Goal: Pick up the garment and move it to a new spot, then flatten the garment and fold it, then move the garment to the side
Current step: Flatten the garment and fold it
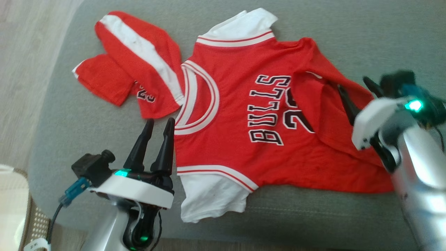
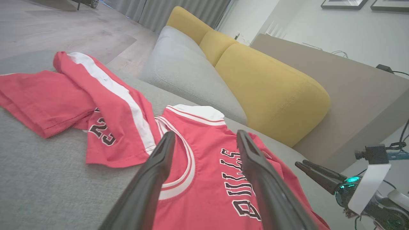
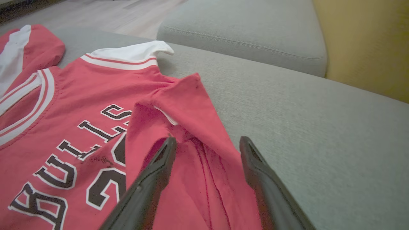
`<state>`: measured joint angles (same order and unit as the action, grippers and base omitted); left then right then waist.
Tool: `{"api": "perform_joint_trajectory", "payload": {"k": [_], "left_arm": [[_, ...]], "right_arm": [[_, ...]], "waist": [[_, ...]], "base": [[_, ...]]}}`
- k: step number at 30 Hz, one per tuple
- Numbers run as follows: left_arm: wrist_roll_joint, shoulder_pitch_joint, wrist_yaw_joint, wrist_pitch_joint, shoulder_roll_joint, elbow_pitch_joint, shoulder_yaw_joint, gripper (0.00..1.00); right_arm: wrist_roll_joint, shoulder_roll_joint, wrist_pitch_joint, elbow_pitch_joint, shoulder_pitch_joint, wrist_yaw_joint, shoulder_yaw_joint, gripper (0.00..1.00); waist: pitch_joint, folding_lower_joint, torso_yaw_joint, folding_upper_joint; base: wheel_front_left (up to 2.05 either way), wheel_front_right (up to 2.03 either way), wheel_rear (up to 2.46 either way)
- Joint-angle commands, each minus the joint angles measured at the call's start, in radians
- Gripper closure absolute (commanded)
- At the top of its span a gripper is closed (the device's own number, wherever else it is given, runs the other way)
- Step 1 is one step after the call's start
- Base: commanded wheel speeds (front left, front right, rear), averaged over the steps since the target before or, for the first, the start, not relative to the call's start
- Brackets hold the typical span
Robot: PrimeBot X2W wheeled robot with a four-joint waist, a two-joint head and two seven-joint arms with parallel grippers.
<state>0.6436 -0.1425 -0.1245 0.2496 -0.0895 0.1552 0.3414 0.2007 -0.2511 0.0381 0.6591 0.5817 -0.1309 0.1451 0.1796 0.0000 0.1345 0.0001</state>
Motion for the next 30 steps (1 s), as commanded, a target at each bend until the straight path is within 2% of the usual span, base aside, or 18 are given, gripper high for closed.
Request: {"api": "perform_joint_trajectory", "payload": {"k": [1,4,9,16,21,30], "left_arm": [[-0.01,-0.015,-0.006,0.012,0.0,-0.039,-0.038,0.0],[-0.015,-0.006,-0.006,0.012,0.005,-0.044,-0.048,0.0],[-0.023,0.001,-0.006,0.012,0.013,-0.054,-0.056,0.0],[-0.026,-0.011,-0.006,0.012,0.014,-0.061,-0.045,0.0],[-0.022,-0.026,-0.006,0.012,0.012,-0.055,-0.028,0.0],[-0.011,-0.052,-0.006,0.012,0.008,-0.046,-0.026,0.0]], "right_arm": [[-0.006,0.013,-0.014,-0.047,-0.011,0.0,-0.001,0.0],[-0.014,0.053,-0.027,-0.134,-0.102,0.0,-0.062,0.0],[-0.01,0.119,-0.034,-0.254,-0.239,0.0,-0.103,0.0],[-0.055,0.141,-0.038,-0.324,-0.256,0.0,-0.122,0.0],[-0.119,0.129,-0.05,-0.299,-0.198,0.0,-0.113,0.0],[-0.254,0.073,-0.096,-0.16,-0.086,0.0,-0.108,0.0]], "waist": [[-0.01,0.0,-0.014,-0.0001],[-0.017,0.0,-0.035,-0.0001],[-0.013,0.0,-0.06,-0.0001],[0.013,0.0,-0.061,-0.0001],[0.04,0.0,-0.033,-0.0001],[0.086,0.0,0.039,-0.0001]], "base": [[0.0,0.0,0.0],[0.0,0.0,0.0],[0.0,0.0,0.0],[0.0,0.0,0.0],[0.0,0.0,0.0],[0.0,0.0,0.0]]}}
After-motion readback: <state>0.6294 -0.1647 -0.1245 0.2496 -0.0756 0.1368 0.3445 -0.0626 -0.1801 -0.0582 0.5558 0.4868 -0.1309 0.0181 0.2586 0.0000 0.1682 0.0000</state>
